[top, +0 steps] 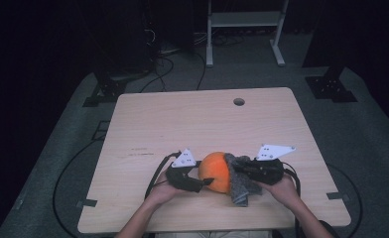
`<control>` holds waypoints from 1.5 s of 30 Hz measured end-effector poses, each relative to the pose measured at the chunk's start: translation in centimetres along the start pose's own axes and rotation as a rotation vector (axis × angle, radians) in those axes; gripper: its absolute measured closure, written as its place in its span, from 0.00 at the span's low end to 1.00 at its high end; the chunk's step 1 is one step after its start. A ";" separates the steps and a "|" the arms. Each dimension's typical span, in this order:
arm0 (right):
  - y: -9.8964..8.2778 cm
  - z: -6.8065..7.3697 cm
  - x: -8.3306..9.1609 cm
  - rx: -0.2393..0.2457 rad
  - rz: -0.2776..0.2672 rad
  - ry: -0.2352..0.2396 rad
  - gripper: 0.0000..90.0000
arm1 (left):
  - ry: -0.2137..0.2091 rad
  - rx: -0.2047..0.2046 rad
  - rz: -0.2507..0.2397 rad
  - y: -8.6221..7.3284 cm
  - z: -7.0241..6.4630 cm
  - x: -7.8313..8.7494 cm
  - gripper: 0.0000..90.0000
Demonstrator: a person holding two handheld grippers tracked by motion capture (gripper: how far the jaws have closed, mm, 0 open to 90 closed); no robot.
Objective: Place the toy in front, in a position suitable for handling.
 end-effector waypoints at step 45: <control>4.6 4.8 -0.4 0.199 -0.008 0.013 0.92 | 0.165 -0.176 -0.020 2.2 -1.1 0.6 0.42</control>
Point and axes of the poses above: each handheld gripper's, and its own axes: x roughly backward along the jaws, y roughly out of its top, z roughly to its left, the point moved 10 cm from there along -x, roughly forward along the jaws, and after that the axes turned 8 degrees about z, right-handed, at the moved point
